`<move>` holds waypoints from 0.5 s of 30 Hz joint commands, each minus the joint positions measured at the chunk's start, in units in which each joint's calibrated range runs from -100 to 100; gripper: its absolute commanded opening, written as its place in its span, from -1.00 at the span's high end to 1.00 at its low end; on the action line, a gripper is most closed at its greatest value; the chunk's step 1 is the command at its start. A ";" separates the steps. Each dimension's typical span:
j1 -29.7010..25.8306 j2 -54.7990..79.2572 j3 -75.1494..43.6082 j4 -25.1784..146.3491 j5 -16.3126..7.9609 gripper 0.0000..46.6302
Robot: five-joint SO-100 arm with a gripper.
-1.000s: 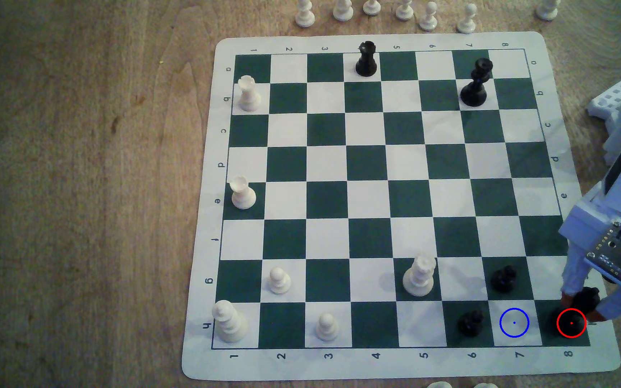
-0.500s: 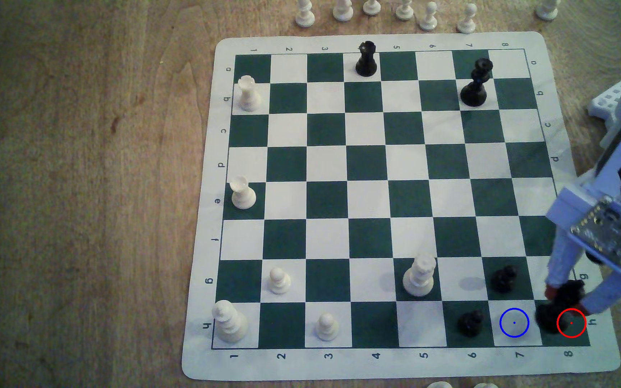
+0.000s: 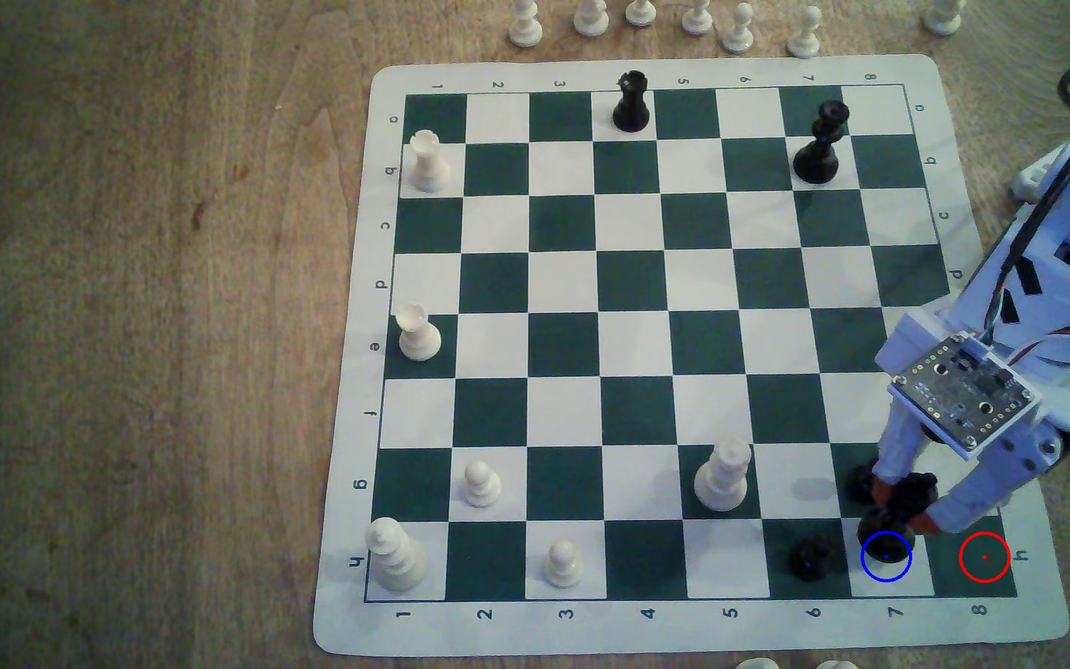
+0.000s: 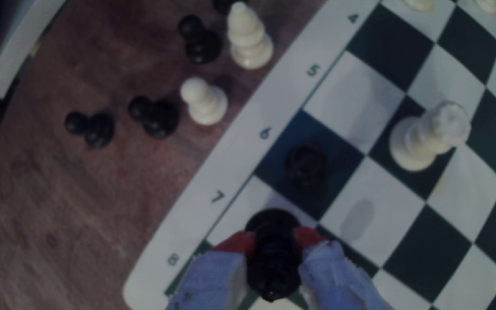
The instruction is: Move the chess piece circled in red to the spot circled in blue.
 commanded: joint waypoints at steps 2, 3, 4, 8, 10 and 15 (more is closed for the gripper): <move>-1.24 0.22 -4.60 -1.15 0.15 0.98; -1.55 0.56 -4.78 -1.23 0.10 0.98; -1.79 0.81 -4.78 -1.40 0.10 0.98; -1.94 2.59 -5.33 -2.05 0.54 0.98; -1.55 2.93 -5.33 -2.22 0.68 0.98; -0.77 3.10 -5.78 -2.55 0.98 0.98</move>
